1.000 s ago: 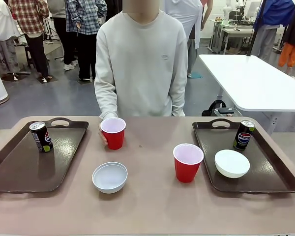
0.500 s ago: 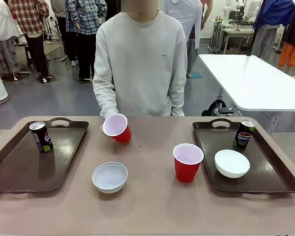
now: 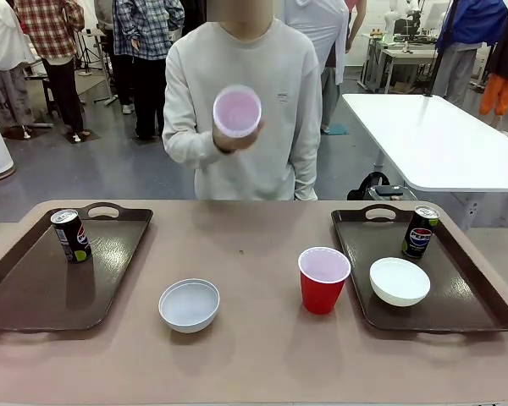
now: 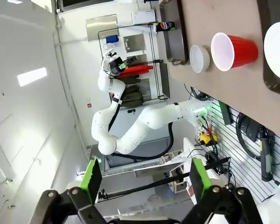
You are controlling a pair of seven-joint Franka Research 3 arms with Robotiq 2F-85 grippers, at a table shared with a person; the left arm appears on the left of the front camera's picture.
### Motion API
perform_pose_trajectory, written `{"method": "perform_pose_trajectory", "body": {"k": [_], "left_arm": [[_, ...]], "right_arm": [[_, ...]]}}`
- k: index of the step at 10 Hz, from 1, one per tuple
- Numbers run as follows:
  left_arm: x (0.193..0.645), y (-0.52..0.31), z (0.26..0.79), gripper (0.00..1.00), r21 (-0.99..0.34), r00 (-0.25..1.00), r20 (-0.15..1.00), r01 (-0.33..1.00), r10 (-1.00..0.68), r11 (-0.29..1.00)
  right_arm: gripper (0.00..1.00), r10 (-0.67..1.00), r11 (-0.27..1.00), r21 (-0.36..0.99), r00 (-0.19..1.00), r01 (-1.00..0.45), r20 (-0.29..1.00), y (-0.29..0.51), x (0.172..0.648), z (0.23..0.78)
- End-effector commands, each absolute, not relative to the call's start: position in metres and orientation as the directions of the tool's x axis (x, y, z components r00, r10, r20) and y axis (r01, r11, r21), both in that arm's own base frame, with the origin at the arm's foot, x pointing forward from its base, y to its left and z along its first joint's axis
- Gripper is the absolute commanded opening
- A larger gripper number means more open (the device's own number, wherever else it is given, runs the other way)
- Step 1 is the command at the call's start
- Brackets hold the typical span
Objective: Prepare tableware on both trays.
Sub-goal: Pick up a Picnic Bowl from the table and place it on a Handle tray.
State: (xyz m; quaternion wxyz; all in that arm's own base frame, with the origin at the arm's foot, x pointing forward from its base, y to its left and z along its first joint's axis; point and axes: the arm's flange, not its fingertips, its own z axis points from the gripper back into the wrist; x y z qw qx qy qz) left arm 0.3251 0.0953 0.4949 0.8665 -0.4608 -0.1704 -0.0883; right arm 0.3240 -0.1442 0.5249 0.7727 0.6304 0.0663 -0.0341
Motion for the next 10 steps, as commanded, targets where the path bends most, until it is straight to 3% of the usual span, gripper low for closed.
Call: {"method": "perform_pose_trajectory", "body": {"k": [1,3,6,10], "left_arm": [[0.325,0.096,0.495,1.0,-0.773,0.924,0.382,0.315,0.007,0.55],[0.325,0.095,0.495,1.0,-0.768,0.926,0.377,0.31,0.004,0.56],[0.344,-0.001,0.553,1.0,-0.514,0.933,0.343,0.28,-0.105,0.811],[0.396,-0.06,0.522,1.0,-0.096,0.936,0.247,0.281,-0.251,0.955]], "right_arm": [[1.0,0.048,0.206,0.971,0.989,0.124,-0.137,-0.154,0.322,0.52],[1.0,0.048,0.206,0.971,0.989,0.124,-0.137,-0.154,0.322,0.52],[1.0,0.048,0.206,0.971,0.989,0.124,-0.137,-0.154,0.322,0.52],[1.0,0.048,0.206,0.971,0.989,0.124,-0.137,-0.154,0.322,0.52]]}}
